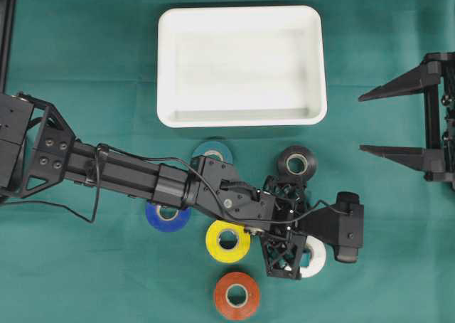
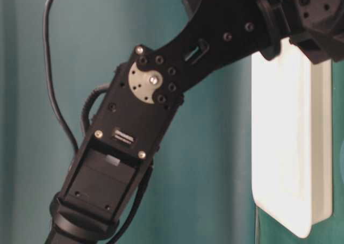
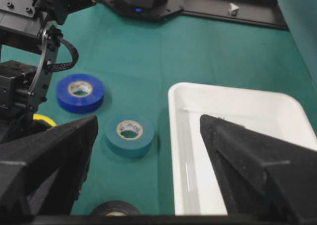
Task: Pick up the tape from a random location and place it into the white case.
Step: 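Lower the left gripper over the white roll and align with its hole, then close the left gripper on the white roll's rim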
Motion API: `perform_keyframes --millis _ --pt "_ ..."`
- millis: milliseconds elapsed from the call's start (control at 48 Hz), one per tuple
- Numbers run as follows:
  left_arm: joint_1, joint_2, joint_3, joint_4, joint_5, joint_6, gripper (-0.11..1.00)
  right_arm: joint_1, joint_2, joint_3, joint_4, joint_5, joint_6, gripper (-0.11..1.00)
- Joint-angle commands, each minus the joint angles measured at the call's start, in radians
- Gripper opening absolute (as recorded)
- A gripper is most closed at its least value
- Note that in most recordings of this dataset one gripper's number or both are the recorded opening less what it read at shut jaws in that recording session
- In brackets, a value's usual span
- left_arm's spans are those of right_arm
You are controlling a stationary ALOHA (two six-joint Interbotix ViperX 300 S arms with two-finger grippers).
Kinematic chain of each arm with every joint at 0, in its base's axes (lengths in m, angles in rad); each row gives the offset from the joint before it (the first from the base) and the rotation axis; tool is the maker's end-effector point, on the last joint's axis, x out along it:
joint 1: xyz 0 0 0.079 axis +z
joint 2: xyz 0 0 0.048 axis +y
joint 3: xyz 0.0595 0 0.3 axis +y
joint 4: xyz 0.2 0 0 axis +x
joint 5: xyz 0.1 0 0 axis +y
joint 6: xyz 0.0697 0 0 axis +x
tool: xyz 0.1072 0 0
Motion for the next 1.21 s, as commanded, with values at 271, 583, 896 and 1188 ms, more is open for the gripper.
perform_keyframes --millis 271,583,896,1188 --pt "-0.002 -0.023 -0.014 0.003 -0.002 -0.017 0.24 0.000 0.003 -0.020 0.000 -0.005 0.002 0.92" --pt "0.000 -0.031 -0.018 0.002 0.005 -0.018 0.24 0.000 0.003 -0.021 -0.002 -0.005 0.002 0.92" --pt "-0.003 -0.063 -0.034 0.003 0.017 -0.018 0.24 0.000 0.000 -0.023 -0.002 -0.005 0.002 0.92" --pt "-0.006 -0.103 -0.058 0.005 0.077 -0.015 0.24 0.000 -0.003 -0.025 -0.002 -0.006 0.002 0.92"
